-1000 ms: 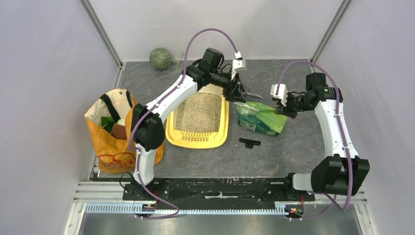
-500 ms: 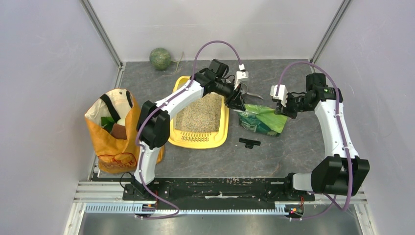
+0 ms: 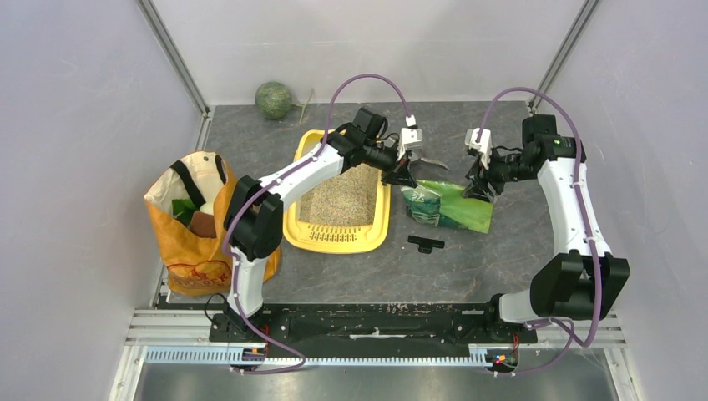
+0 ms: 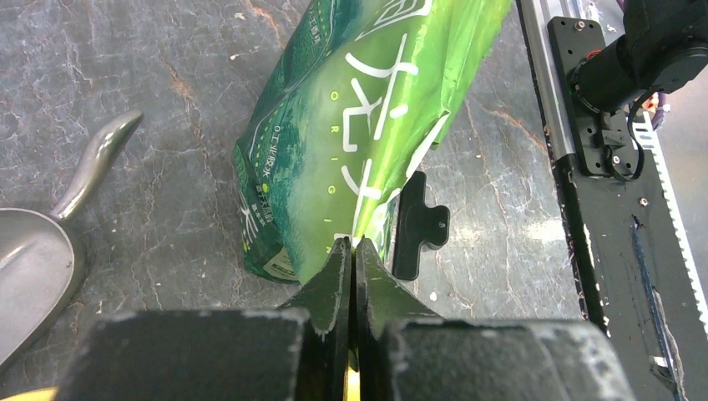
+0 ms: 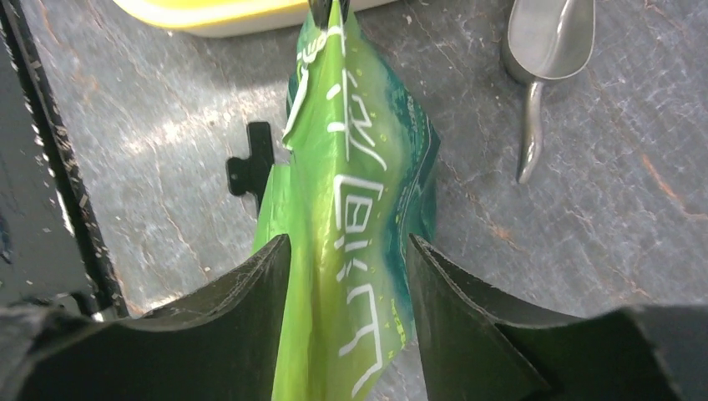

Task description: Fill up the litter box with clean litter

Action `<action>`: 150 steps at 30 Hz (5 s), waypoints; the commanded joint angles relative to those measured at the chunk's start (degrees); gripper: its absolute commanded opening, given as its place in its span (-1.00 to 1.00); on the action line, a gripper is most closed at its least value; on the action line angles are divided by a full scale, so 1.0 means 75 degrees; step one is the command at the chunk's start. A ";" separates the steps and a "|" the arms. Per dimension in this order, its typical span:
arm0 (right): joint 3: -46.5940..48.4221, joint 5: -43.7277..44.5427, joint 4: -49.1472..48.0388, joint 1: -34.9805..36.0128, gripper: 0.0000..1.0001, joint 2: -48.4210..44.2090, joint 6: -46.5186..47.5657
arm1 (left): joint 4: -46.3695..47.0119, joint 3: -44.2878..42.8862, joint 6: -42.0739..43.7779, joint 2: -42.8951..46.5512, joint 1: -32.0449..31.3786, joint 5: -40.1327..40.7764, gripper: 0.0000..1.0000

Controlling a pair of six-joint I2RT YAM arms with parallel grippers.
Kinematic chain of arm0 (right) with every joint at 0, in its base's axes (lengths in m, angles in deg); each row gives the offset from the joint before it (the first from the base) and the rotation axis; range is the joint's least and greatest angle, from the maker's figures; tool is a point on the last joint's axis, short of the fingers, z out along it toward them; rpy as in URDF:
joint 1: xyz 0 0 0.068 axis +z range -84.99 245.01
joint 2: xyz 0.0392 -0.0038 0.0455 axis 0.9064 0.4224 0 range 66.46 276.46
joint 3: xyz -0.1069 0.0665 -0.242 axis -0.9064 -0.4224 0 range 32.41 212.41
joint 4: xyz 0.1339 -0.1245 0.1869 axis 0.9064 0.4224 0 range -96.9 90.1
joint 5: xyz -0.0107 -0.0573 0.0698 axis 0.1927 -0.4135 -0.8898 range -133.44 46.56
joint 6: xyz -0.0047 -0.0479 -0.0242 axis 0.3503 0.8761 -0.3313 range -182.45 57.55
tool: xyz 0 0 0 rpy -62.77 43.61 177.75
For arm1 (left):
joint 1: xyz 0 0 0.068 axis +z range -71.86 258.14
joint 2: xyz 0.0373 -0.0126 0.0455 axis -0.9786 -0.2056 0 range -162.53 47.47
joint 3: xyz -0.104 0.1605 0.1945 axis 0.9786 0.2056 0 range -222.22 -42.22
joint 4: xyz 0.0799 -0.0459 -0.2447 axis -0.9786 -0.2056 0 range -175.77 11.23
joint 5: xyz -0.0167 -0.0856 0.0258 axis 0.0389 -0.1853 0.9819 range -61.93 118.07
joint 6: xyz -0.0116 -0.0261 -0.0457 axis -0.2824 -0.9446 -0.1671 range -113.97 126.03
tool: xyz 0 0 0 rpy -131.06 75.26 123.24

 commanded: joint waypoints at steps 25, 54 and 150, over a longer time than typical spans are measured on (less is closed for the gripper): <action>0.0641 -0.0208 0.0171 -0.0025 -1.00 0.0808 -0.0360 | -0.0653 0.0116 0.0781 0.1247 0.0230 0.0911 -0.96; 0.0378 0.0190 -0.1647 0.1107 0.19 0.0704 -0.1805 | -0.0954 0.0332 0.0794 0.1565 0.0771 0.1406 0.26; 0.2156 0.1042 -0.3131 0.0188 0.89 -0.0962 -0.7968 | 0.0576 0.2890 0.0210 0.3391 -0.4243 0.5586 -0.96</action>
